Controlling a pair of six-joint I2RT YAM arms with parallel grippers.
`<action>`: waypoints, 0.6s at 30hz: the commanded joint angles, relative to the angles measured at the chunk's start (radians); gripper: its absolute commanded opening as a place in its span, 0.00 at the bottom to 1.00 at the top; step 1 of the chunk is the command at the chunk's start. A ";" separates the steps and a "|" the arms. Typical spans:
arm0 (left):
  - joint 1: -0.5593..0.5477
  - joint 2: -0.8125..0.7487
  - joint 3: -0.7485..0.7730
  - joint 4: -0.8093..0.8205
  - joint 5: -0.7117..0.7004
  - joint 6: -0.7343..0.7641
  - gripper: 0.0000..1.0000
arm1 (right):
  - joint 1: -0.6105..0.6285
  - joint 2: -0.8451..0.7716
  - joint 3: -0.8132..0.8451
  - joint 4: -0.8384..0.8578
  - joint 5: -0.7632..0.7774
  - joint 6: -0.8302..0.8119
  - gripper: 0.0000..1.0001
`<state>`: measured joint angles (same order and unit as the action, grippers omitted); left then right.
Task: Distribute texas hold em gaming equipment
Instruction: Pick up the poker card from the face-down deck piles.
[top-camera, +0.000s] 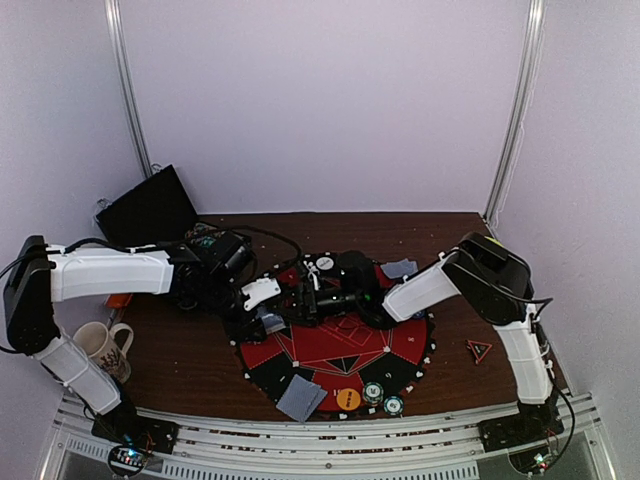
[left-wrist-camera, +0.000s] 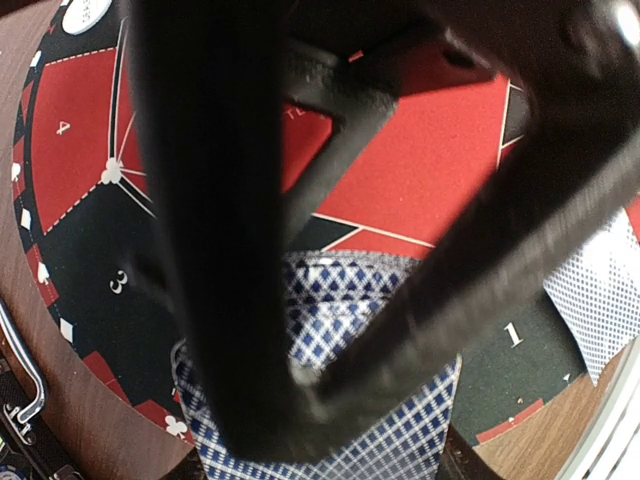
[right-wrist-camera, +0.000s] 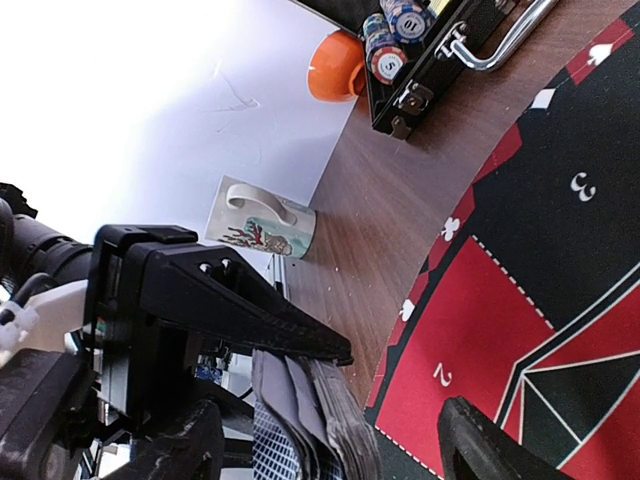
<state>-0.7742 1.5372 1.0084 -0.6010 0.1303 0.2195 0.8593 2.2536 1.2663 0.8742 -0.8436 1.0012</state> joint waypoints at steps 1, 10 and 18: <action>-0.004 -0.017 0.037 0.017 -0.006 0.022 0.53 | 0.022 0.024 0.039 -0.028 -0.019 -0.028 0.76; -0.004 -0.016 0.046 0.003 -0.020 0.044 0.52 | 0.022 0.036 0.124 -0.273 0.037 -0.181 0.65; -0.004 -0.016 0.019 -0.008 -0.041 0.053 0.50 | 0.009 -0.035 0.118 -0.445 0.080 -0.312 0.52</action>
<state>-0.7765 1.5372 1.0260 -0.6239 0.1074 0.2573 0.8783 2.2677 1.3815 0.5827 -0.8116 0.7883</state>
